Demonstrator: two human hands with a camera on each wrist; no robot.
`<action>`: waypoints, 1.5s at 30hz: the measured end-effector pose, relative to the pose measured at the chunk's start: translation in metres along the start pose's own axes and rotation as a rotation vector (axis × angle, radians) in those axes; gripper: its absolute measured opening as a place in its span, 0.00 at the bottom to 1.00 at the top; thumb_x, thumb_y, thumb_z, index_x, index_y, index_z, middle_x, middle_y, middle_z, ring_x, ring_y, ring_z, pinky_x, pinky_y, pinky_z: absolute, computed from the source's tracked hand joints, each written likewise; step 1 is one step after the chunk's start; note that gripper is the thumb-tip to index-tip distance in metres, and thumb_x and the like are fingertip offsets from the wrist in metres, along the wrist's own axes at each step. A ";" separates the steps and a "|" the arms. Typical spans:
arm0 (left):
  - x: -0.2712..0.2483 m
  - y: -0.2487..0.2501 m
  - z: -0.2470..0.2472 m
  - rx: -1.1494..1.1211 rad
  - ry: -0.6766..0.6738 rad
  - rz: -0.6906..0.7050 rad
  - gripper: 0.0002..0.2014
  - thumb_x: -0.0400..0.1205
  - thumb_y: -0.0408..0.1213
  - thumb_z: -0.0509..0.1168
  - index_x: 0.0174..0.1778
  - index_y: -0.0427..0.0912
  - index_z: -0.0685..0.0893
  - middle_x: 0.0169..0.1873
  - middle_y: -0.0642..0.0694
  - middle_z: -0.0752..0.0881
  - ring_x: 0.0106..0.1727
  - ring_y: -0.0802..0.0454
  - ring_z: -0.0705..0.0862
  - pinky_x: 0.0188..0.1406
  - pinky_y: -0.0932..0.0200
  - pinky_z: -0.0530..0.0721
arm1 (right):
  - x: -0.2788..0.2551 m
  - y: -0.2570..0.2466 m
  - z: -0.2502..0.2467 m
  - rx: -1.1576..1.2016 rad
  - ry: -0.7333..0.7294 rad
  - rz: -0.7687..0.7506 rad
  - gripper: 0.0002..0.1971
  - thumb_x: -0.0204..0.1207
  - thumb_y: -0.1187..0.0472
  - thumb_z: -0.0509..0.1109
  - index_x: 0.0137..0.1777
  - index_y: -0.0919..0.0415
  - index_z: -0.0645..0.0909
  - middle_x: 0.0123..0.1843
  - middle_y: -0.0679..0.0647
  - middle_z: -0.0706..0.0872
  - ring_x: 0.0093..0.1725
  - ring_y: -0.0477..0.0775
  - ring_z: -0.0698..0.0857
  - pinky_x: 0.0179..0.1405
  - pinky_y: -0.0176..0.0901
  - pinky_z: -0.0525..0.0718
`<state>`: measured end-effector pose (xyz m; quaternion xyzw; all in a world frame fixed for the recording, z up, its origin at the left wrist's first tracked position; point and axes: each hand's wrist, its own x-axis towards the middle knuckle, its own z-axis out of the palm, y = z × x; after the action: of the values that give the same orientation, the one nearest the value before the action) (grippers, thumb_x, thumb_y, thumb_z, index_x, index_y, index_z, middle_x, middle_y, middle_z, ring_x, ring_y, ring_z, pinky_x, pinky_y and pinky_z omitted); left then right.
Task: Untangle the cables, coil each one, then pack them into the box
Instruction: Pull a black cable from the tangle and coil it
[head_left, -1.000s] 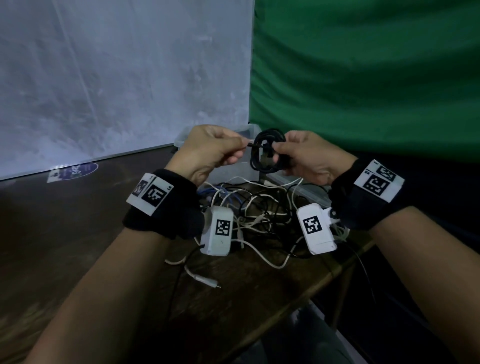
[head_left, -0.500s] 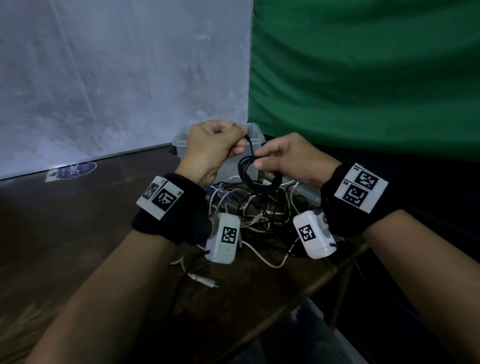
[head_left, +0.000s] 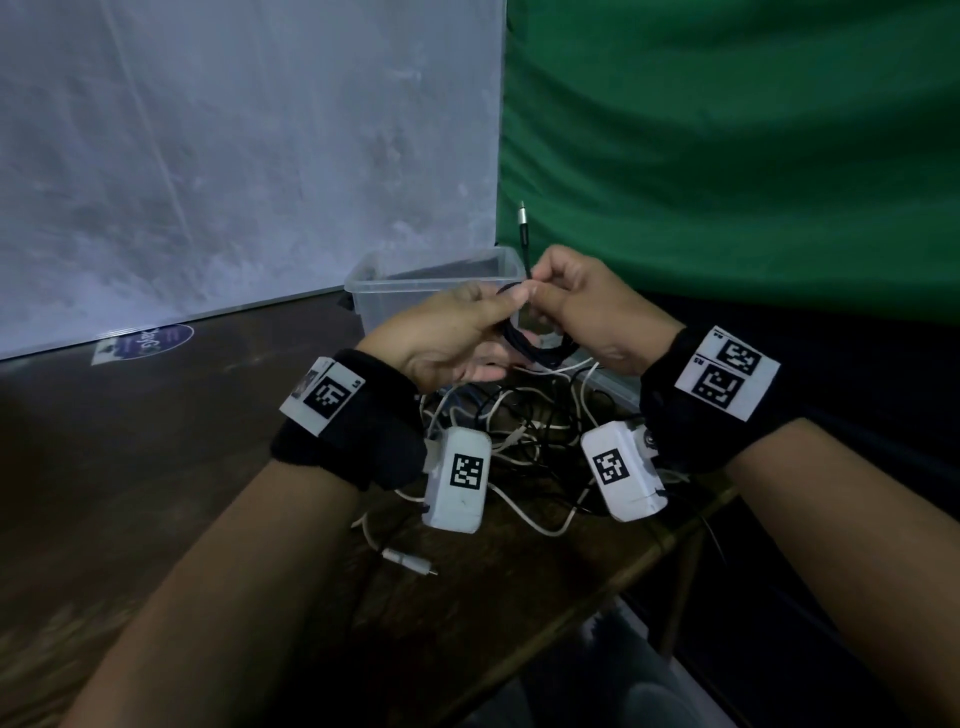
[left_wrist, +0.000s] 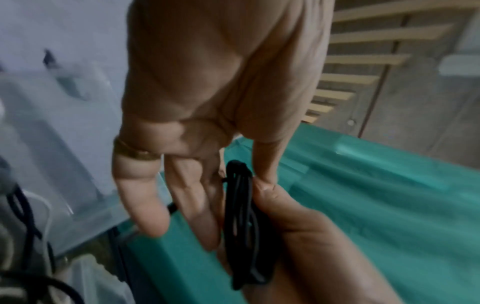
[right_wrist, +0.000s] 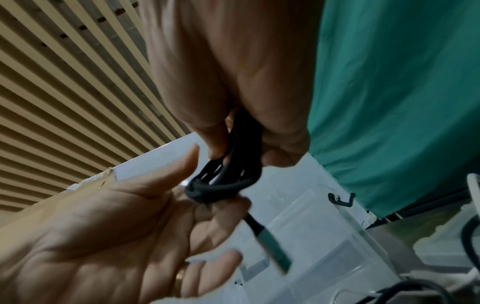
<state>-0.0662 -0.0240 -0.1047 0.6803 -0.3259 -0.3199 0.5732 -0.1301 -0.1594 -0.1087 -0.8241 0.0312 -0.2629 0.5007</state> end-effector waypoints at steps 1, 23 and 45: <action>0.000 0.000 -0.001 -0.077 -0.004 0.045 0.06 0.86 0.43 0.58 0.48 0.47 0.77 0.37 0.48 0.86 0.39 0.56 0.86 0.53 0.54 0.81 | 0.000 0.000 0.001 0.027 -0.007 0.004 0.13 0.81 0.69 0.63 0.36 0.56 0.70 0.31 0.56 0.78 0.31 0.48 0.75 0.33 0.34 0.74; 0.023 -0.015 -0.024 -0.295 0.364 0.154 0.12 0.89 0.38 0.52 0.39 0.41 0.71 0.27 0.46 0.67 0.15 0.59 0.66 0.18 0.67 0.73 | -0.013 -0.007 -0.011 0.335 -0.220 0.007 0.12 0.82 0.68 0.60 0.41 0.61 0.82 0.34 0.44 0.87 0.36 0.43 0.78 0.33 0.34 0.69; 0.022 -0.011 -0.005 -0.064 0.289 0.225 0.09 0.86 0.27 0.49 0.41 0.43 0.67 0.27 0.48 0.68 0.26 0.55 0.66 0.31 0.59 0.67 | -0.004 -0.006 -0.013 0.091 0.021 0.158 0.07 0.73 0.67 0.74 0.33 0.62 0.84 0.22 0.50 0.80 0.21 0.44 0.73 0.20 0.33 0.70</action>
<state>-0.0489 -0.0372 -0.1165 0.6598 -0.3040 -0.1628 0.6676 -0.1408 -0.1654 -0.1006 -0.7926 0.0896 -0.2323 0.5566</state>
